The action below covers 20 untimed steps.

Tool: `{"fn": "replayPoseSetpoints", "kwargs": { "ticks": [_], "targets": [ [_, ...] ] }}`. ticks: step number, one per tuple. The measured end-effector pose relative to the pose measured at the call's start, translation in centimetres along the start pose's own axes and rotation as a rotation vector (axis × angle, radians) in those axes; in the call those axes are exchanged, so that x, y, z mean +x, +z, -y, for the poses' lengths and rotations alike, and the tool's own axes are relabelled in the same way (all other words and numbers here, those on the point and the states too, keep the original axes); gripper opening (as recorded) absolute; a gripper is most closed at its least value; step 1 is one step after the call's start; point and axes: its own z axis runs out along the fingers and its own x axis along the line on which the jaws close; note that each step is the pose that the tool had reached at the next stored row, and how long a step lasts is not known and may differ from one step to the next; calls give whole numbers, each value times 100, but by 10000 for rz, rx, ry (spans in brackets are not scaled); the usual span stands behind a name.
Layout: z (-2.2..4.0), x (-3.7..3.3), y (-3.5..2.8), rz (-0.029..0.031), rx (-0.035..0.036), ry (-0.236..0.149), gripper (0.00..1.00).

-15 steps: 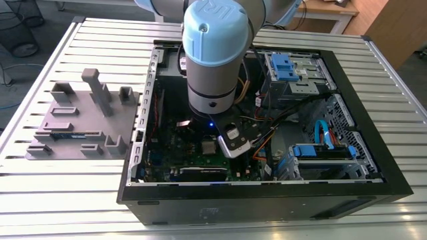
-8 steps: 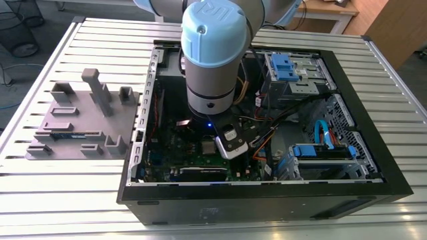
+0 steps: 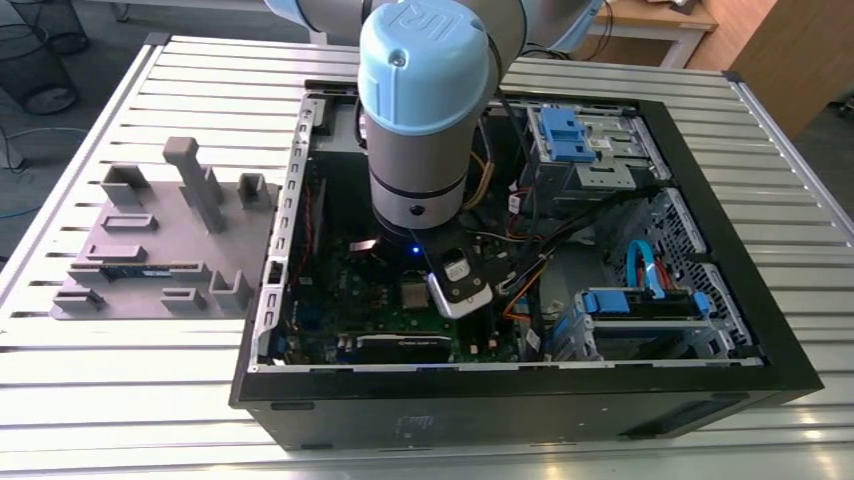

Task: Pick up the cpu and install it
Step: 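Place the cpu into insertion slot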

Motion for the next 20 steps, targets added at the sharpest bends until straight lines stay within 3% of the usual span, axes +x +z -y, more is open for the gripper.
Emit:
{"fn": "replayPoseSetpoints", "kwargs": {
  "ticks": [9, 11, 12, 20],
  "targets": [
    [0, 1, 0, -3, 1, 7, 49],
    [0, 2, -1, 0, 2, 10, 50],
    [0, 1, 0, 0, 1, 10, 56],
    [-1, 0, -16, 1, -2, 10, 56]
  ]
}}
